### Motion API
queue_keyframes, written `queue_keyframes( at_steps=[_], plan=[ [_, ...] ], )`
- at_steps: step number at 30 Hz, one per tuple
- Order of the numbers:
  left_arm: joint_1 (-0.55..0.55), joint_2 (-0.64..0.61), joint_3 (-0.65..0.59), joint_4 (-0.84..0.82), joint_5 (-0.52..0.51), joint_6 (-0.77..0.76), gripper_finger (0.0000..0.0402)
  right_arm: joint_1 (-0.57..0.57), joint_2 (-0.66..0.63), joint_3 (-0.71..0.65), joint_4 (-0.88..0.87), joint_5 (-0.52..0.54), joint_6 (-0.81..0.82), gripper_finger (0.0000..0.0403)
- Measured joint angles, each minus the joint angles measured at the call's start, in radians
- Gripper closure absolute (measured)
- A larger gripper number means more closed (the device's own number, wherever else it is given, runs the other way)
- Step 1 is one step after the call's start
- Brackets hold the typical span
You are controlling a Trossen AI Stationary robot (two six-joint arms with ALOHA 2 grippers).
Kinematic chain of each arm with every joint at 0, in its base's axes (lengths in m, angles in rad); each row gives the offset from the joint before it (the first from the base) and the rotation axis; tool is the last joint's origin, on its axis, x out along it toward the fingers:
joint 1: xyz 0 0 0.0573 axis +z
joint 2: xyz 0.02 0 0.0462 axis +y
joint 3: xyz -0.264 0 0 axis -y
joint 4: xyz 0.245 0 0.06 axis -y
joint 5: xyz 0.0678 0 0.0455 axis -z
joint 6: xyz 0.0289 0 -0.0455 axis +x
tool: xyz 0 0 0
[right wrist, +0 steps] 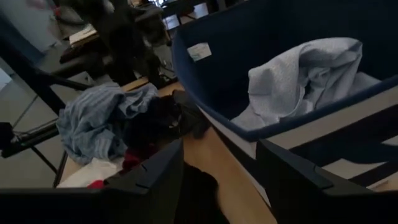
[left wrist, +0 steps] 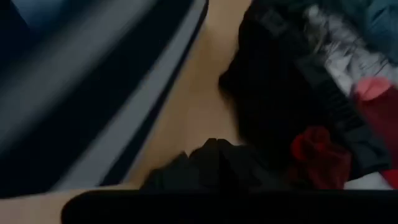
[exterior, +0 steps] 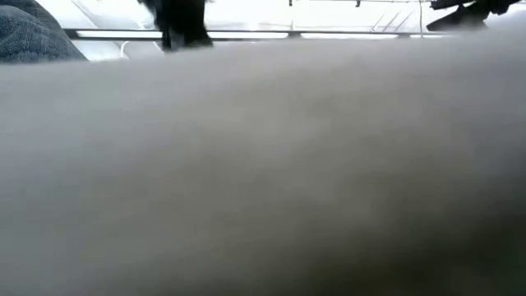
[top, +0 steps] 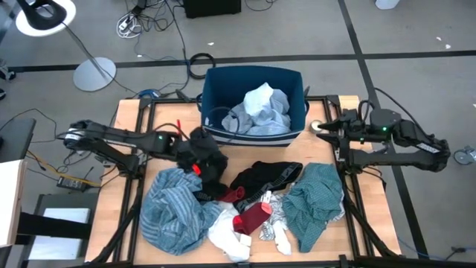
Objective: Sort clothes
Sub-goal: Put the left black boxer into the blue laundry bin
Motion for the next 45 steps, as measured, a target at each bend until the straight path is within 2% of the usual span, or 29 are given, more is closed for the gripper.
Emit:
queue_keyframes(
  at_steps=[5, 8, 11, 18, 26, 30, 37, 41, 43, 45],
  plan=[
    [0.005, -0.001, 0.173, -0.098, -0.034, 0.064, 0.04, 0.001, -0.049, -0.058, 0.033, 0.0, -0.002, 0.0199],
    [0.021, -0.001, 0.239, -0.107, 0.027, 0.067, 0.04, 0.001, -0.084, -0.102, 0.065, 0.0, -0.002, 0.02],
    [0.024, -0.002, 0.248, -0.116, 0.069, 0.067, 0.0397, 0.001, -0.12, -0.155, 0.096, 0.0, -0.001, 0.0202],
    [0.017, 0.002, 0.148, -0.097, 0.085, -0.003, 0.0369, 0.001, -0.165, -0.223, 0.168, 0.001, -0.002, 0.0204],
    [0.024, 0.002, -0.045, 0.108, 0.08, -0.025, 0.0282, 0.001, -0.165, -0.215, 0.188, -0.013, -0.005, 0.0204],
    [0.024, 0.002, -0.128, 0.126, 0.08, -0.065, 0.0259, 0.001, -0.164, -0.215, 0.186, -0.016, -0.005, 0.0206],
    [0.024, 0.013, -0.26, 0.198, 0.08, -0.101, 0.0257, 0.001, -0.164, -0.215, 0.186, -0.016, -0.007, 0.0205],
    [0.024, 0.058, -0.278, 0.221, 0.096, -0.094, 0.026, 0.001, -0.164, -0.215, 0.185, -0.016, -0.007, 0.0206],
    [0.024, 0.082, -0.278, 0.232, 0.112, -0.097, 0.028, 0.001, -0.164, -0.215, 0.186, -0.016, -0.007, 0.0205],
    [0.024, 0.098, -0.278, 0.232, 0.114, -0.098, 0.0323, 0.001, -0.164, -0.215, 0.185, -0.016, -0.007, 0.0206]
  ],
)
